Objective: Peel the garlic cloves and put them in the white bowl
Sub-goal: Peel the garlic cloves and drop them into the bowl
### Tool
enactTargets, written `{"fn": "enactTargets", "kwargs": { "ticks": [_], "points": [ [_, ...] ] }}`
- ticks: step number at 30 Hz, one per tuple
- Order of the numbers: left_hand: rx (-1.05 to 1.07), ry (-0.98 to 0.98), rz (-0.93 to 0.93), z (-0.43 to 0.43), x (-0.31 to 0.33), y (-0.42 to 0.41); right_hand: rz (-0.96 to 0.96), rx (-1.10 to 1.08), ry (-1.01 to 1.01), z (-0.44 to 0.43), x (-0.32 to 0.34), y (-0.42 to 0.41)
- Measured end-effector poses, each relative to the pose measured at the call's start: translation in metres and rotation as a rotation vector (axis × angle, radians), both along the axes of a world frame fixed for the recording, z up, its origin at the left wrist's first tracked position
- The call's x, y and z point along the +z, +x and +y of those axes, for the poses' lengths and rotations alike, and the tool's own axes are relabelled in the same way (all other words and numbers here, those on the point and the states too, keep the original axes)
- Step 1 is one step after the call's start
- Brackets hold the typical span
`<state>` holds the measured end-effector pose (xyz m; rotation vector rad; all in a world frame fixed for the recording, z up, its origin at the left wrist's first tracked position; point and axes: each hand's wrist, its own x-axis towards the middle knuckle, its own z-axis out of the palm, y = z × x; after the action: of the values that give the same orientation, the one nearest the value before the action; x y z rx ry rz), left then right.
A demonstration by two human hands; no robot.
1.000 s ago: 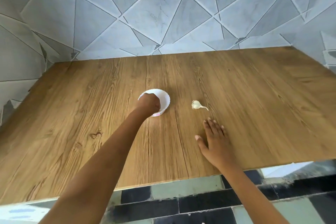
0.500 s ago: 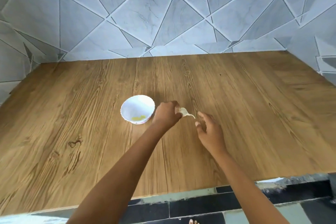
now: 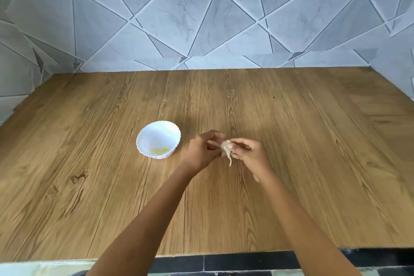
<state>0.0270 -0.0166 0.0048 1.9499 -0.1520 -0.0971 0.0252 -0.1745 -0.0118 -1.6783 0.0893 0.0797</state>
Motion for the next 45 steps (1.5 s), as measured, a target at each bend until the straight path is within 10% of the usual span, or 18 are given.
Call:
{"fn": "enactTargets", "kwargs": {
  "ticks": [8, 24, 36, 45],
  "points": [
    [0.059, -0.353, 0.232, 0.0, 0.004, -0.004, 0.006, -0.081, 0.313, 0.01, 0.001, -0.009],
    [0.075, -0.081, 0.221, 0.005, -0.003, -0.003, -0.023, -0.014, -0.112, 0.008, -0.005, -0.006],
    [0.109, 0.355, -0.041, -0.001, -0.001, 0.02, 0.177, -0.088, 0.242, -0.002, 0.013, -0.033],
    [0.229, 0.247, -0.155, 0.011, 0.015, -0.03, 0.291, -0.063, 0.357, 0.008, 0.02, -0.052]
  ]
}}
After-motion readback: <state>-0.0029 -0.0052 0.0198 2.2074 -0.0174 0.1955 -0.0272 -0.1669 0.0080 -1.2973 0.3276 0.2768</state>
